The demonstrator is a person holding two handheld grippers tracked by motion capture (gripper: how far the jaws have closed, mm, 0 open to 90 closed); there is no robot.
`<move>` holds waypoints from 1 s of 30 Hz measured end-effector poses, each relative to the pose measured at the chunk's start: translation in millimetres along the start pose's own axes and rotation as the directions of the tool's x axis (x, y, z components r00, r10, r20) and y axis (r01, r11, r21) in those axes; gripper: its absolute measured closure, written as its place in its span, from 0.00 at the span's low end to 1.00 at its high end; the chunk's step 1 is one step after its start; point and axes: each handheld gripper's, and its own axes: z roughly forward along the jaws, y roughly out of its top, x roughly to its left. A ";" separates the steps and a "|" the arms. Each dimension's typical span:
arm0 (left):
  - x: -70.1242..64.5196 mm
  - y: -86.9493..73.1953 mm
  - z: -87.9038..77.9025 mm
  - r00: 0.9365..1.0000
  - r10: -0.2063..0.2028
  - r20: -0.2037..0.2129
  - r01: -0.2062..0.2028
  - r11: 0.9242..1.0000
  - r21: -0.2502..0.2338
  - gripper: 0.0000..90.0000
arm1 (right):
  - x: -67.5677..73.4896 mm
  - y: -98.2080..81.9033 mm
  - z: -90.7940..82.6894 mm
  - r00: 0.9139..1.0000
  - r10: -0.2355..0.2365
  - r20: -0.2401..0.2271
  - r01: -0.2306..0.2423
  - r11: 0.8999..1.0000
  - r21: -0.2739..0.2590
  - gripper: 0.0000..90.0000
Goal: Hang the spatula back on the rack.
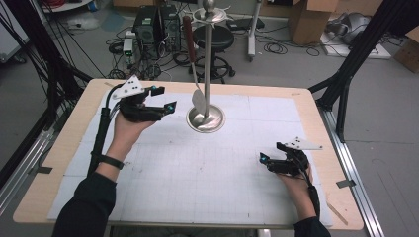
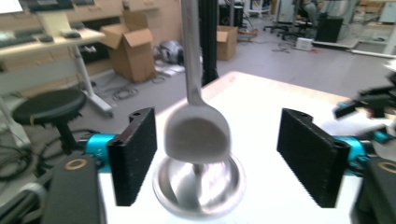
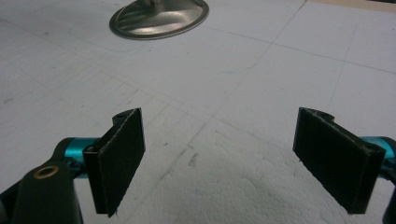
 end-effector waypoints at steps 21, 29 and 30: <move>9.2 -96.5 -133.7 0.994 -0.062 -0.093 0.072 0.992 0.101 0.23 | 1.3 -1.8 1.7 1.000 -0.006 0.016 0.005 1.000 0.030 0.18; 18.8 -119.0 -139.7 0.989 -0.088 -0.120 0.104 0.985 0.134 0.21 | 1.6 -2.4 3.2 1.000 -0.019 0.022 0.017 0.999 0.045 0.18; 19.3 -120.8 -138.6 0.989 -0.087 -0.120 0.104 0.984 0.143 0.22 | 1.7 -2.4 3.1 1.000 -0.019 0.023 0.018 0.999 0.045 0.18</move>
